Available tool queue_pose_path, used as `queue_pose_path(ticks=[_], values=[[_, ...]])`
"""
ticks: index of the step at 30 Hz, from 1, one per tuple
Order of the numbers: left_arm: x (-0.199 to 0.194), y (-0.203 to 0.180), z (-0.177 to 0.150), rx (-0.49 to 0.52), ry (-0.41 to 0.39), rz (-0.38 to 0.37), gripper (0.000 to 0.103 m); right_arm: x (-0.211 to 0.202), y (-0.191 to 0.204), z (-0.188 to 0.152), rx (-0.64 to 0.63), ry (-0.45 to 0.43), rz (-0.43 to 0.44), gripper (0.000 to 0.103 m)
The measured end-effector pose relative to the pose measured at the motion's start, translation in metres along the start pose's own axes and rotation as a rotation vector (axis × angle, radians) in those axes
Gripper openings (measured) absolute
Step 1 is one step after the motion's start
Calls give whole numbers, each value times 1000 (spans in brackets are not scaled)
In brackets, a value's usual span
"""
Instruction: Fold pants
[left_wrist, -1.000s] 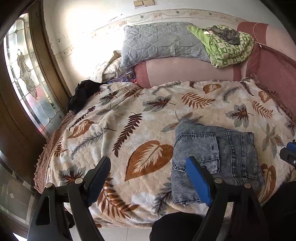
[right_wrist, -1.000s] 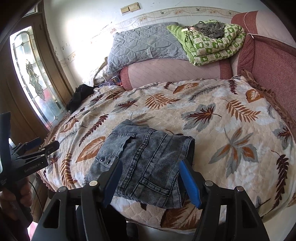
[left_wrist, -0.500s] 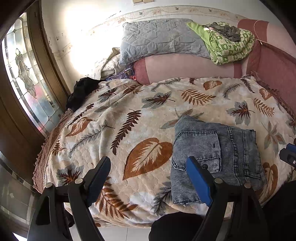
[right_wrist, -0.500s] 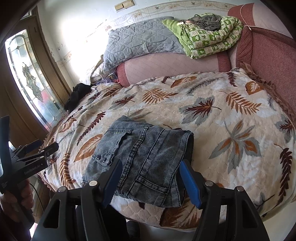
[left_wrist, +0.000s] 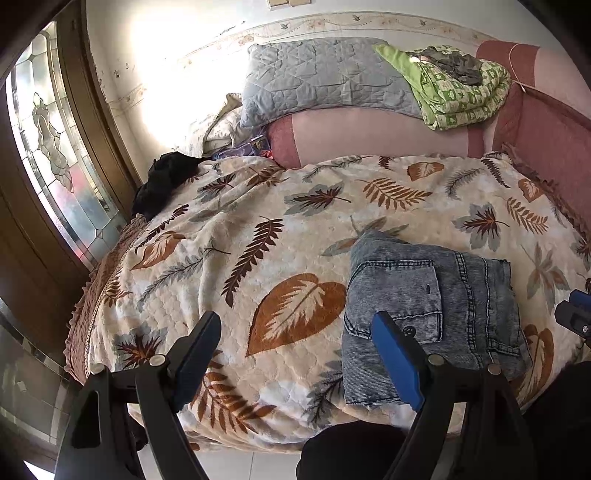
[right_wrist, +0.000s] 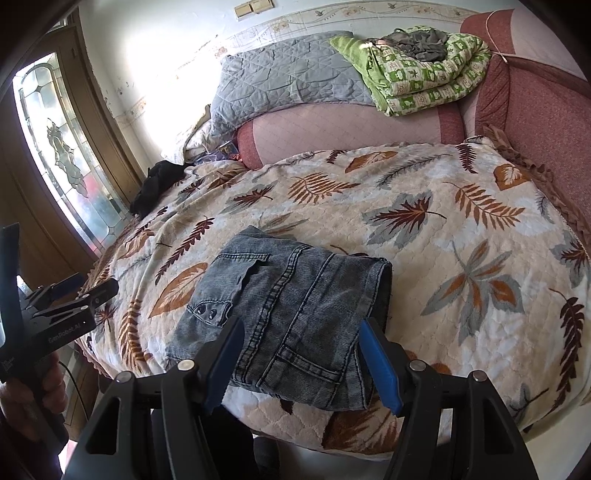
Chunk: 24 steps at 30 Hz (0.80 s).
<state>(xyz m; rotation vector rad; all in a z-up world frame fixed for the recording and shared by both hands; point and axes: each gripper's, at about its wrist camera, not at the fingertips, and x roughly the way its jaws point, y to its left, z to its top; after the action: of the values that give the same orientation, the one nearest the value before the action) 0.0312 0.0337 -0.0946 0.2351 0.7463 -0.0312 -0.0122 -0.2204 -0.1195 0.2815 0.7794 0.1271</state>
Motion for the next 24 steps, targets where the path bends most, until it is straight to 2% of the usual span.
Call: queue_pose_path(ticks=[24], values=[[13, 5, -6, -17, 32, -2, 84, 14, 1, -3, -3, 39, 2, 68]])
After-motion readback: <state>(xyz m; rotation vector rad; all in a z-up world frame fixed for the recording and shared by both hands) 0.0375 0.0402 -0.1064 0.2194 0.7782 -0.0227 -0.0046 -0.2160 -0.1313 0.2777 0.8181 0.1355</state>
